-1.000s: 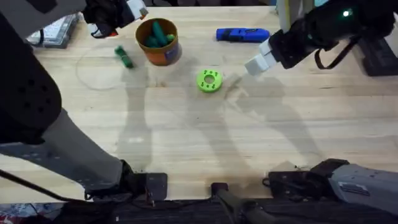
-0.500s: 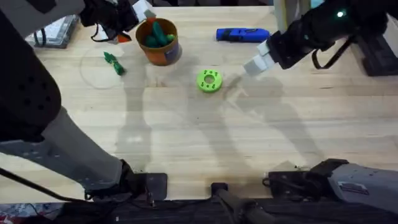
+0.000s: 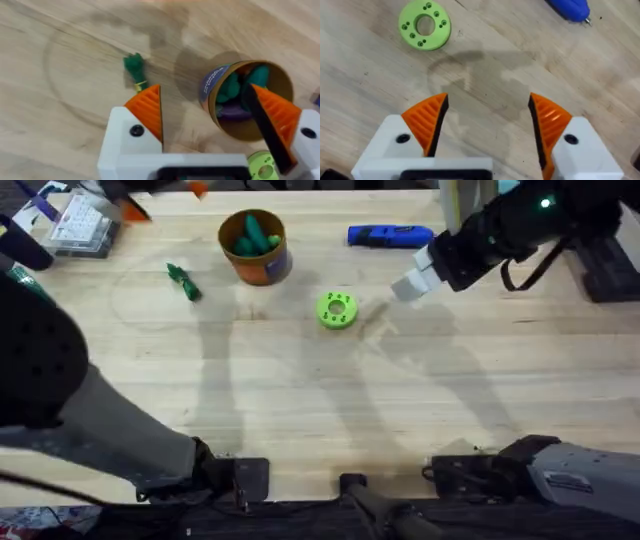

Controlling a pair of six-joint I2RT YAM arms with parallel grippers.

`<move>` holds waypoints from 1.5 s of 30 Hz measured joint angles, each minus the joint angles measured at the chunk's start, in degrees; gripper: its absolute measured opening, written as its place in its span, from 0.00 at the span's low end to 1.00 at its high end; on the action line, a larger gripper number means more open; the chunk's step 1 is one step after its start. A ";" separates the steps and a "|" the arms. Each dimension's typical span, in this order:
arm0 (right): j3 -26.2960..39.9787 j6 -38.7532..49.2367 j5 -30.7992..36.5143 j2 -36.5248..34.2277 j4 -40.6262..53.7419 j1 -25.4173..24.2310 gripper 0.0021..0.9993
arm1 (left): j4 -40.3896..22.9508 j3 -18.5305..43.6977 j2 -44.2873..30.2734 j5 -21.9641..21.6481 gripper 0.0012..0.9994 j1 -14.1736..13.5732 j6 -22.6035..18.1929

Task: Pick up the gripper from the table and insert it into the empty holder that is missing its gripper. Then pick up a screw, insert it into the mounting hole, and use the screwdriver to tighten it. Finally, clean up the table by picking up the vegetable and placing it into the bucket.

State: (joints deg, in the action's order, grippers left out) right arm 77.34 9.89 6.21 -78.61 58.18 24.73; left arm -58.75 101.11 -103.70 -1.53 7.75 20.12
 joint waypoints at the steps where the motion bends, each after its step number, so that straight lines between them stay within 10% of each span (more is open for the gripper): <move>1: 0.00 0.00 -0.02 0.00 0.00 0.00 0.96 | -1.80 1.72 0.78 -1.04 0.95 0.07 -0.14; 8: 0.00 0.00 -0.02 0.00 0.01 0.00 0.96 | -14.05 5.54 3.39 -4.48 0.95 4.07 2.49; 15: 0.00 0.00 -0.02 0.00 0.04 0.00 0.96 | -11.38 -1.42 2.20 -4.21 0.95 10.03 3.92; 27: 0.00 0.00 -0.03 0.00 0.06 0.00 0.96 | 7.70 -19.39 0.17 2.44 0.95 9.52 5.89; 45: 0.00 0.00 -0.02 0.00 0.06 0.00 0.96 | 13.88 -20.16 -9.99 1.27 0.93 9.49 7.46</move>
State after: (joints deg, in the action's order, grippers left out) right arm 77.34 9.89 6.20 -78.61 58.24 24.73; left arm -44.87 80.95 -113.69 -0.27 17.24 27.57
